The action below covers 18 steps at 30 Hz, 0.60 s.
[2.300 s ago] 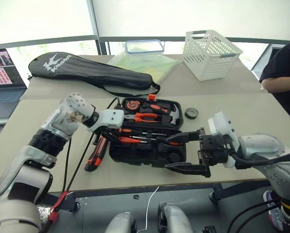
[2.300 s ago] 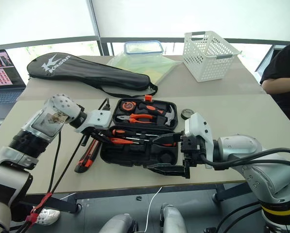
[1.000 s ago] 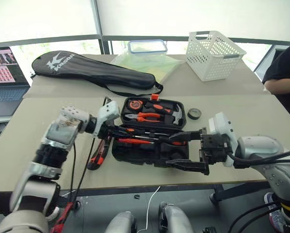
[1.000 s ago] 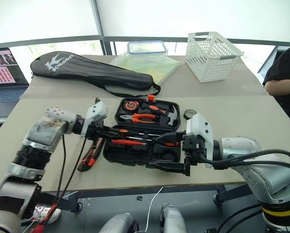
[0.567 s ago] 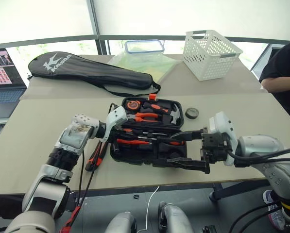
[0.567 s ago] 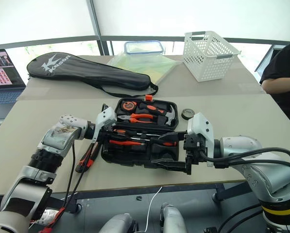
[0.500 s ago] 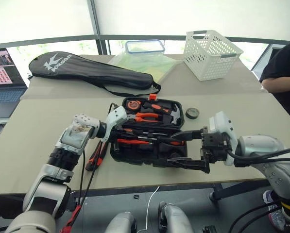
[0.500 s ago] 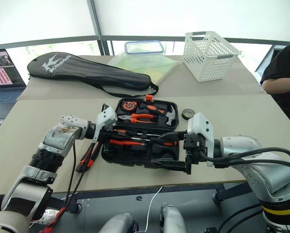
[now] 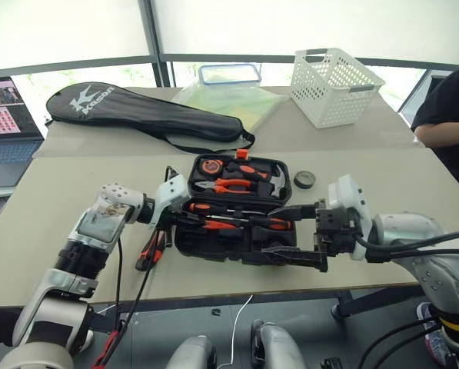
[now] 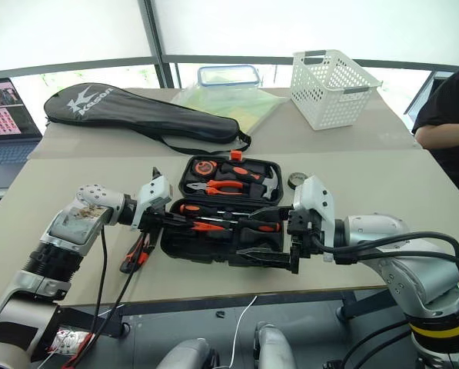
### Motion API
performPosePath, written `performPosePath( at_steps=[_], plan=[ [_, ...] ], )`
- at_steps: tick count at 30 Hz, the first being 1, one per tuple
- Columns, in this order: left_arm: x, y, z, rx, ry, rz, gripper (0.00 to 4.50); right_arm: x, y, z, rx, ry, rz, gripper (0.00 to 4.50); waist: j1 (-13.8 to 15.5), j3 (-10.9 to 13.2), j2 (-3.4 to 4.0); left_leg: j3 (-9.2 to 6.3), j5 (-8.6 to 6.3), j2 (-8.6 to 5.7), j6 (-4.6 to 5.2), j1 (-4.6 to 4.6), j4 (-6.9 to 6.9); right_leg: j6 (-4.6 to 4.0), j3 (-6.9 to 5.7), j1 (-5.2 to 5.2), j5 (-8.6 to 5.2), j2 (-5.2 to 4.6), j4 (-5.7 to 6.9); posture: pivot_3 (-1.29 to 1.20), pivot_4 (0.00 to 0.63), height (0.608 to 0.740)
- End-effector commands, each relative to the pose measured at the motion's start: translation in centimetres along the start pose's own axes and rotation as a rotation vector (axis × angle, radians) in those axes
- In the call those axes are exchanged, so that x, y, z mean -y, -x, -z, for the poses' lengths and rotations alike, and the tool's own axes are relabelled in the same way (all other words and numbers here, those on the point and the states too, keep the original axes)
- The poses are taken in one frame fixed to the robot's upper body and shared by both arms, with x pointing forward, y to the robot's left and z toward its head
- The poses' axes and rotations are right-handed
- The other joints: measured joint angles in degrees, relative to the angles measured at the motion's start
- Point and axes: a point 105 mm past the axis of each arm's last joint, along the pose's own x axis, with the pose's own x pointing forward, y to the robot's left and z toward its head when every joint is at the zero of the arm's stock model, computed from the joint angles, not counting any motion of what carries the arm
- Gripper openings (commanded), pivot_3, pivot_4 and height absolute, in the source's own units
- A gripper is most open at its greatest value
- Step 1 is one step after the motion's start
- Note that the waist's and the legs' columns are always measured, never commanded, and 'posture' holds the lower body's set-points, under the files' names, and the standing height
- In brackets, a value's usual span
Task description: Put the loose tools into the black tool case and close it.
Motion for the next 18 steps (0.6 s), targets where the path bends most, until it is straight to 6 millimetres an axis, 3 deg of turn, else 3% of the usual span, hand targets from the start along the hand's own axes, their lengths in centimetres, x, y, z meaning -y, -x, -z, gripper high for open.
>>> performPosePath(
  at_steps=[1, 4, 8, 11, 18],
  plan=[
    [-0.2, 0.7, -3.6, 0.149, -0.055, -0.011, 0.02, 0.1, 0.1, -0.9, 0.019, 0.034, 0.001, 4.5, 0.0, 0.0, 0.0, 0.0, 0.0, 0.0, 0.0, -0.03, 0.02, 0.0, -0.01, 0.0, 0.0, 0.0, 0.01, 0.0, 0.15, 0.74],
    [-0.3, 1.2, -4.2, 0.172, -0.066, -0.028, 0.02, 0.1, 0.0, -0.9, 0.017, 0.039, 0.0, 4.5, -0.1, 0.0, 0.0, -0.01, 0.0, 0.0, 0.0, -0.05, 0.02, 0.0, -0.03, -0.01, 0.0, -0.01, 0.02, 0.0, 0.15, 0.74],
    [-0.3, 4.8, -3.8, 0.166, -0.051, -0.124, 0.02, 0.1, 0.0, -1.5, 0.025, 0.062, -0.015, 4.5, -0.8, 0.0, 0.0, 0.02, 0.0, 0.03, -0.01, -0.01, -0.04, 0.0, -0.03, -0.03, 0.0, -0.02, 0.02, 0.0, 0.15, 0.74],
    [0.2, 8.5, -2.5, 0.143, 0.007, -0.243, 0.64, 0.4, 0.0, -2.0, 0.023, 0.078, -0.035, 4.5, -1.5, 0.0, 0.01, 0.05, 0.0, 0.06, -0.05, 0.05, -0.17, -0.01, 0.04, -0.09, 0.0, -0.01, 0.02, 0.0, 0.15, 0.74],
    [4.6, 15.4, 3.6, -0.025, 0.199, -0.531, 3.14, 0.5, -0.5, -2.2, 0.008, 0.101, -0.148, 4.5, -1.7, 0.0, 0.04, 0.06, 0.02, 0.05, -0.1, 0.15, -0.46, -0.01, -0.04, -0.13, -0.03, 0.11, -0.04, 0.0, 0.15, 0.74]
  ],
)
